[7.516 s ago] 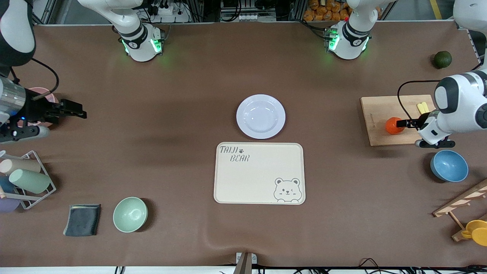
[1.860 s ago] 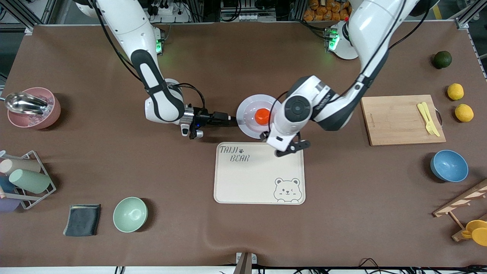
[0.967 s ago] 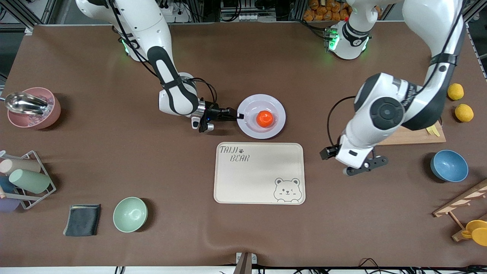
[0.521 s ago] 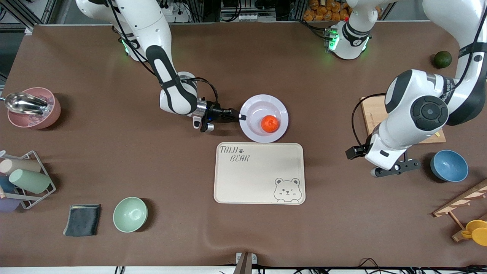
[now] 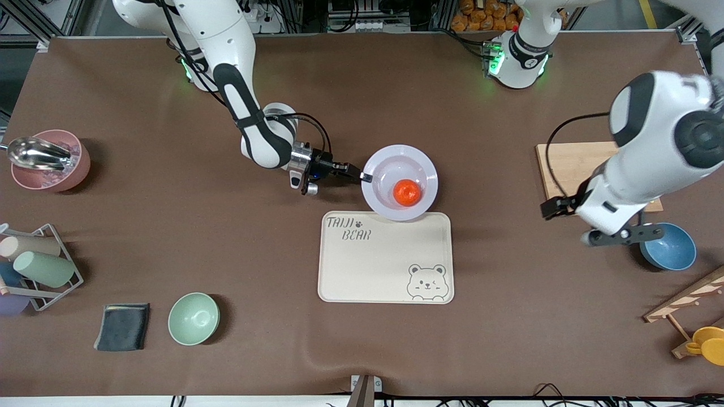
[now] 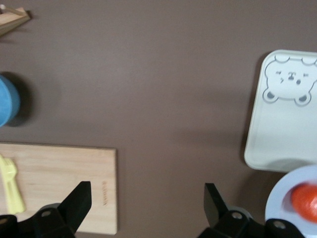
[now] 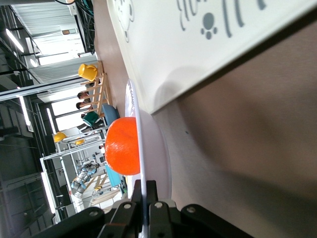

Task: Place orange and plate with both arms
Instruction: 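Slide the plate with the right gripper onto the bear tray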

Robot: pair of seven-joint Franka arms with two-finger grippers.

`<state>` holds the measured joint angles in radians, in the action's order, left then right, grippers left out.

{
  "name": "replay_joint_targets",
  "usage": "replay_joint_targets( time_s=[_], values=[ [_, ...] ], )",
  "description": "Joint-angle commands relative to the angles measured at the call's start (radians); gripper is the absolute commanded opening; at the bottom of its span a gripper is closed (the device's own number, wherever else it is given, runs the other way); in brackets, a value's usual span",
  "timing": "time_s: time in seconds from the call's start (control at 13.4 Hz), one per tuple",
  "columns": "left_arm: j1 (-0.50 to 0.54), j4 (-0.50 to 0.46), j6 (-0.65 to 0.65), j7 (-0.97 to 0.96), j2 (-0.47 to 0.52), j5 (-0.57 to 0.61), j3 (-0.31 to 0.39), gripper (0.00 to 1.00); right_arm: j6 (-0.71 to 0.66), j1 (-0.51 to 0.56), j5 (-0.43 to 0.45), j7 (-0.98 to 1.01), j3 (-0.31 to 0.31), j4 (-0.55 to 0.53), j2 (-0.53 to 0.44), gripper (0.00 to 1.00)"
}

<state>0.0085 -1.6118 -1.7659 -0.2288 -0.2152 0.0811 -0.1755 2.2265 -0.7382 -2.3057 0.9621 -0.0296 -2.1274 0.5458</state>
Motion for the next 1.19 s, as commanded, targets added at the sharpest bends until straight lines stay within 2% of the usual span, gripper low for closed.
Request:
replay_joint_targets(
  time_s=[0.0,0.22,0.52,0.67,0.89,1.12],
  values=[
    [-0.031,-0.026,0.089,0.106,0.08,-0.023,0.042,1.0,0.015,0.011,-0.035,-0.019,-0.004,0.013,-0.034,0.0],
    [-0.045,-0.025,0.166,0.15,0.163,-0.014,0.059,1.0,0.027,0.045,-0.043,-0.026,-0.009,0.096,-0.008,0.0],
    [-0.093,-0.017,0.227,0.262,0.226,-0.024,0.149,1.0,0.134,0.069,-0.043,-0.017,-0.01,0.291,0.121,0.0],
    [-0.11,-0.014,0.258,0.272,0.237,-0.027,0.18,1.0,0.139,0.094,-0.038,-0.011,-0.01,0.357,0.181,0.0],
    [-0.189,0.044,0.292,0.263,0.234,-0.096,0.304,1.0,0.139,0.128,-0.017,-0.01,-0.012,0.415,0.239,0.0],
    [-0.193,0.056,0.295,0.255,0.234,-0.092,0.303,1.0,0.14,0.141,-0.001,-0.008,-0.013,0.443,0.266,0.0]
  ],
)
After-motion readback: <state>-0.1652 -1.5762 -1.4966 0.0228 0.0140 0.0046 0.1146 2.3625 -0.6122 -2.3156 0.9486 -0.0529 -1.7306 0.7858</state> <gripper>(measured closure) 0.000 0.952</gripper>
